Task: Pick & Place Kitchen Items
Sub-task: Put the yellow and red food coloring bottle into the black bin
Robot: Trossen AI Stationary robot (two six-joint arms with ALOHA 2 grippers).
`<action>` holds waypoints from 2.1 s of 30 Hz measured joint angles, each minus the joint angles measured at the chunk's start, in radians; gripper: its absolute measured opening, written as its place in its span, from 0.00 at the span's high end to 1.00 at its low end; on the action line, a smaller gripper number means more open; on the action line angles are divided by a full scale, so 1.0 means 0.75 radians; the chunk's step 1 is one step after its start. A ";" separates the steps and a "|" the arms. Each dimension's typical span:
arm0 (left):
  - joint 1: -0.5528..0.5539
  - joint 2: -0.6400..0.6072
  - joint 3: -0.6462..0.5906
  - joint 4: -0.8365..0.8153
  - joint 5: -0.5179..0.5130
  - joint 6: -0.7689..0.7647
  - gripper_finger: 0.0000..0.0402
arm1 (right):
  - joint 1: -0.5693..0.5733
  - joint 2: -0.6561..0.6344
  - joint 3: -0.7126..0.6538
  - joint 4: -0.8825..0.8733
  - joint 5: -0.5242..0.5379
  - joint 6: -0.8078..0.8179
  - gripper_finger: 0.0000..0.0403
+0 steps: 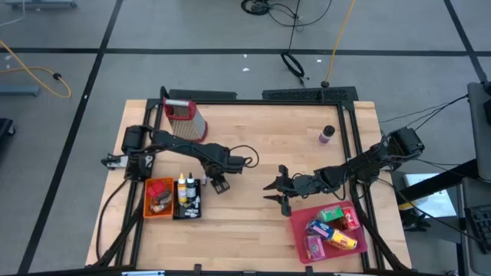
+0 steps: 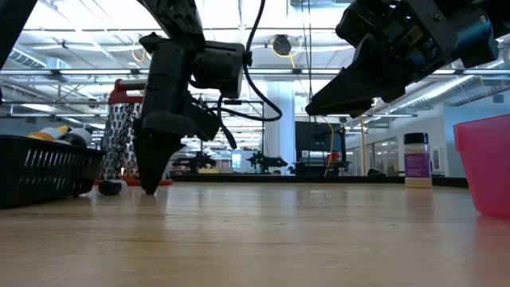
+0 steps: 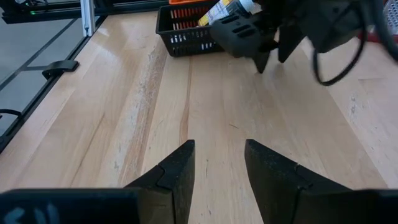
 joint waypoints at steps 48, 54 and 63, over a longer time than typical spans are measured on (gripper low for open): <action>-0.003 -0.001 -0.088 -0.074 0.149 -0.754 0.51 | 0.000 0.000 0.000 -0.001 -0.006 0.000 0.67; -0.003 0.000 -0.088 -0.032 0.198 -0.744 0.52 | 0.000 0.000 0.000 -0.001 -0.006 0.000 0.67; -0.005 0.000 -0.086 0.019 0.179 -0.679 0.80 | 0.000 0.000 0.000 -0.001 -0.006 0.001 0.67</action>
